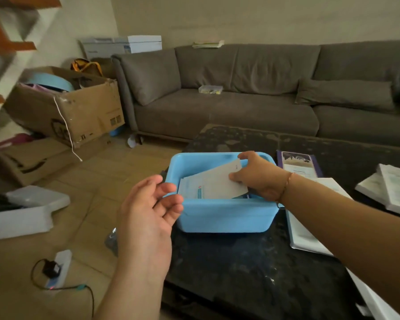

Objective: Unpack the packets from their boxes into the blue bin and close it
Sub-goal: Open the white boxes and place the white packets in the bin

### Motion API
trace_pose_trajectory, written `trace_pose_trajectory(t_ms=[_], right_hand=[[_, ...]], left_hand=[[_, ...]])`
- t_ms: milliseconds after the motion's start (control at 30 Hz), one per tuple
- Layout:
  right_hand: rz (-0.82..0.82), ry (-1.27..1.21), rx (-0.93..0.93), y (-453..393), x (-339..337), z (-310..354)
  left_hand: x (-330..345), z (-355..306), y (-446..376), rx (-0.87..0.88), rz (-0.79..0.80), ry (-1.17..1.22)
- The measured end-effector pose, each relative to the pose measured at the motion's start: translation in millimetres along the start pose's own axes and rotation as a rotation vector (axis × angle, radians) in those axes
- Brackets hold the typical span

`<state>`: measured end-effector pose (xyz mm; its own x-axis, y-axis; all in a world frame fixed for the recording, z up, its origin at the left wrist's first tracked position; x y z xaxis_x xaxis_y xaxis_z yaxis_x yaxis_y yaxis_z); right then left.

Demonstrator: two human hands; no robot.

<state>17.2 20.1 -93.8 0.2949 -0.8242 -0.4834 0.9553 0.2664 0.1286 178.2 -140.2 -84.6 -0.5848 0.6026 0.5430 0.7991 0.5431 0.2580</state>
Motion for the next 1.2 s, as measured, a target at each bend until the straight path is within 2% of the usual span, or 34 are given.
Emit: trace_pose_trajectory(t_ms=[233,500,567,667,733,800,900,1000,1067,1133,1167,1200], right_hand=[[0.115,0.226,-0.042,-2,8,9],[0.231,0.331,-0.064,9,-18,13],[0.278,0.449,-0.067,11,-15,9],[0.303,0.744,-0.204,17,-11,14],[0.31,0.852,-0.282,24,-9,18],[0.254,0.876,-0.317,30,-17,21],[-0.038,0.729,-0.502,54,-52,20],[-0.312,0.533,-0.758,121,-89,-3],[-0.369,0.693,-0.716,171,-99,-39],[-0.319,0.973,-0.598,200,-99,-81],[-0.242,1.063,-0.518,208,-97,-97],[-0.096,1.116,-0.395,212,-93,-103]], left_hand=[[5,2,3,-0.03,0.018,0.002],[8,6,4,-0.059,0.021,-0.037],[10,8,4,-0.068,0.029,-0.045],[14,11,5,-0.069,0.04,-0.057],[17,14,6,-0.069,0.046,-0.072],[21,17,8,-0.068,0.065,-0.089],[29,24,11,-0.06,0.104,-0.149],[40,43,18,-0.041,0.214,-0.362],[52,66,27,-0.076,0.392,-0.602],[62,100,40,-0.204,0.616,-0.888],[64,119,48,-0.277,0.706,-1.03],[66,136,54,-0.334,0.772,-1.16]])
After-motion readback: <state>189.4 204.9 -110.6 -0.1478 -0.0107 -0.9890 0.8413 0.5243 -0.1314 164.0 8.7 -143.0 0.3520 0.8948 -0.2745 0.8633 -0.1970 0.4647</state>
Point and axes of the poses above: each hand's wrist, its own y-axis away from the middle knuckle, its own x-axis out of the palm, z = x × y, the point moved 4 cm from there along -y, towards the middle knuckle, and after that the axes turned 8 degrees about -x, right-handed, at the moved point
